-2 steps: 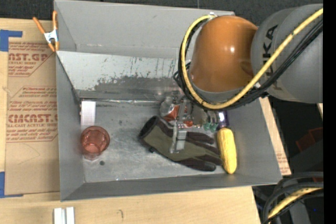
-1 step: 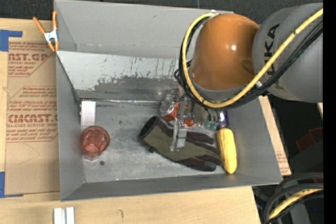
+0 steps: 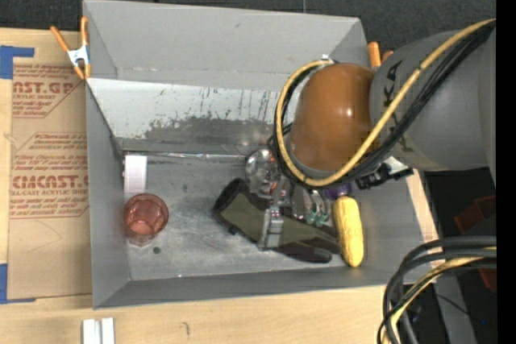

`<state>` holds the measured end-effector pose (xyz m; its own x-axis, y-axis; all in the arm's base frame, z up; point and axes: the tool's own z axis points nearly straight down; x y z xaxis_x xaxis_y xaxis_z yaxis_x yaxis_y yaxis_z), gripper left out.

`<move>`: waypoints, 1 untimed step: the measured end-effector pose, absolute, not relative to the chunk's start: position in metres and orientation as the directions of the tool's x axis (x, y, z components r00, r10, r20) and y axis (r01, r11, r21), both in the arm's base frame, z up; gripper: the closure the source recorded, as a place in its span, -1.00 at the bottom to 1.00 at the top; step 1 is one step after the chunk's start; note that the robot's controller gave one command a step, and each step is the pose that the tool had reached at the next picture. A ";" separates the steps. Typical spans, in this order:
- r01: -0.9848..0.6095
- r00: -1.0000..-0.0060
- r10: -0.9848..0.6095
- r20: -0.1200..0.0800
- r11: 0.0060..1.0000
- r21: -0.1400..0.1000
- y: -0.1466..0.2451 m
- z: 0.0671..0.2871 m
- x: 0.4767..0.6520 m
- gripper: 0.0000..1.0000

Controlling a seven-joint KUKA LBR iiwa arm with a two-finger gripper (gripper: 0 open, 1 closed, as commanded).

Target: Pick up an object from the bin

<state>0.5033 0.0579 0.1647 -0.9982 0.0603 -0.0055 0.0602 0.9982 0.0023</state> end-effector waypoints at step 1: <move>0.115 -0.993 0.115 -0.004 0.993 0.003 0.038 0.082 0.491 -1.00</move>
Offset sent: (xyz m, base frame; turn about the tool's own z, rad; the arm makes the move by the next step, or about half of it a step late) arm -0.0164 -0.0231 -0.0947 0.0344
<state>0.4914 0.0383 0.0819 -0.9934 0.1150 -0.0044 0.1150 0.9934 0.0026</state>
